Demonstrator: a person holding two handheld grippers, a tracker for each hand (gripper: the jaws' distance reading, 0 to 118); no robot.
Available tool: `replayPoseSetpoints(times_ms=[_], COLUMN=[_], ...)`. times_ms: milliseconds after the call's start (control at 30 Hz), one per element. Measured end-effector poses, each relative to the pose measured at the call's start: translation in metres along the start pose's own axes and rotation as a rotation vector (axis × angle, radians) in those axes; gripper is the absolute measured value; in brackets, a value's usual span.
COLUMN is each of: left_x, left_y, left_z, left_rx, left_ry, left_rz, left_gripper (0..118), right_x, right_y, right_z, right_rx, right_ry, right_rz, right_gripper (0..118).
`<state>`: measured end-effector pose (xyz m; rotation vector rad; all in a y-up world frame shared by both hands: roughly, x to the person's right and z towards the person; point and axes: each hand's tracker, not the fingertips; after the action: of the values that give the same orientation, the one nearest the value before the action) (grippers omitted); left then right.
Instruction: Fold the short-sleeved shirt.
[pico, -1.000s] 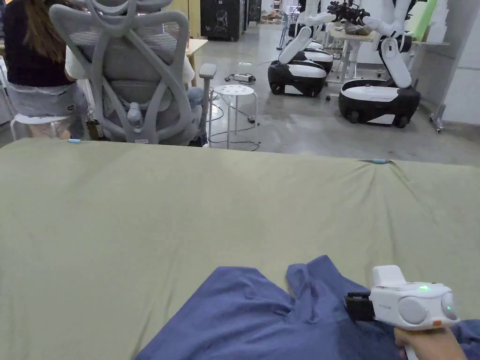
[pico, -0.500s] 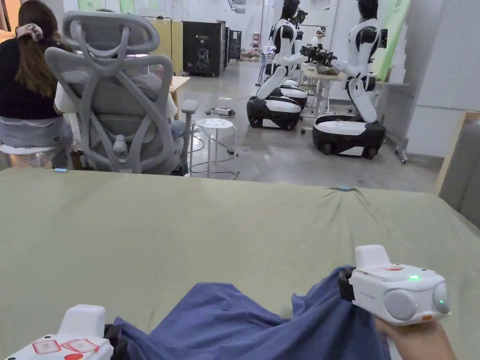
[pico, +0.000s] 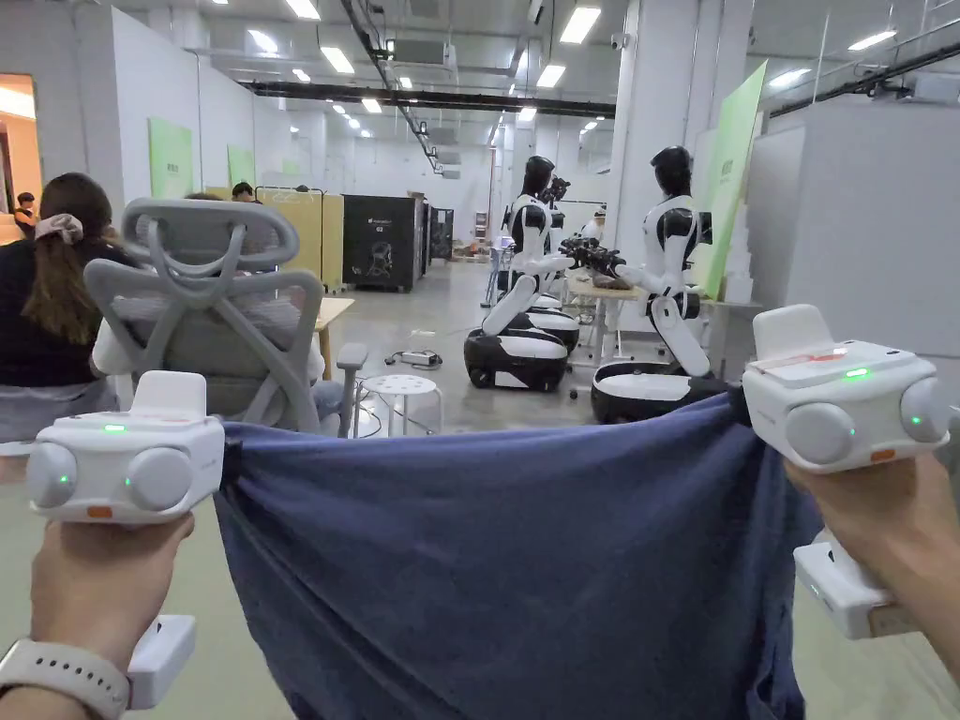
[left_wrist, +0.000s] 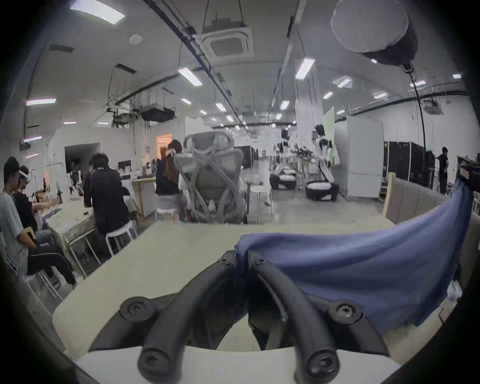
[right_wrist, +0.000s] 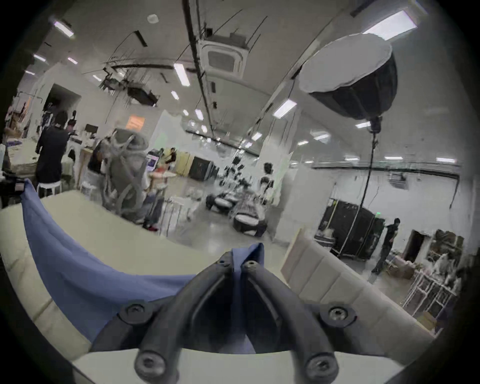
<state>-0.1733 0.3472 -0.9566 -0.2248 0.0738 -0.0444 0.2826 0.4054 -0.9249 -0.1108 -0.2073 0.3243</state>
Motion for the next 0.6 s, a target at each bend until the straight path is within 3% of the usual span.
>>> replayPoseSetpoints(times_ms=[133, 333, 400, 467, 600], left_x=[0.012, 0.008, 0.005, 0.002, 0.005], left_y=[0.066, 0.143, 0.154, 0.159, 0.133], left_z=[-0.017, -0.024, -0.029, -0.029, -0.04], left_rx=[0.083, 0.177, 0.197, 0.212, 0.186], left_ry=[0.065, 0.101, 0.121, 0.116, 0.125], left_rz=[-0.087, -0.049, -0.076, -0.057, -0.073], left_gripper=[5, 5, 5, 5, 5], right_x=[0.014, 0.023, 0.025, 0.022, 0.011], right_y=[0.045, 0.099, 0.11, 0.113, 0.089], right_z=[-0.019, -0.034, -0.038, -0.042, -0.05], right_rx=[0.065, 0.173, 0.193, 0.194, 0.172], right_ry=[-0.064, -0.099, -0.085, -0.094, -0.08], right_rz=[0.016, -0.009, -0.043, -0.028, -0.05], right_gripper=[3, 3, 3, 3, 3])
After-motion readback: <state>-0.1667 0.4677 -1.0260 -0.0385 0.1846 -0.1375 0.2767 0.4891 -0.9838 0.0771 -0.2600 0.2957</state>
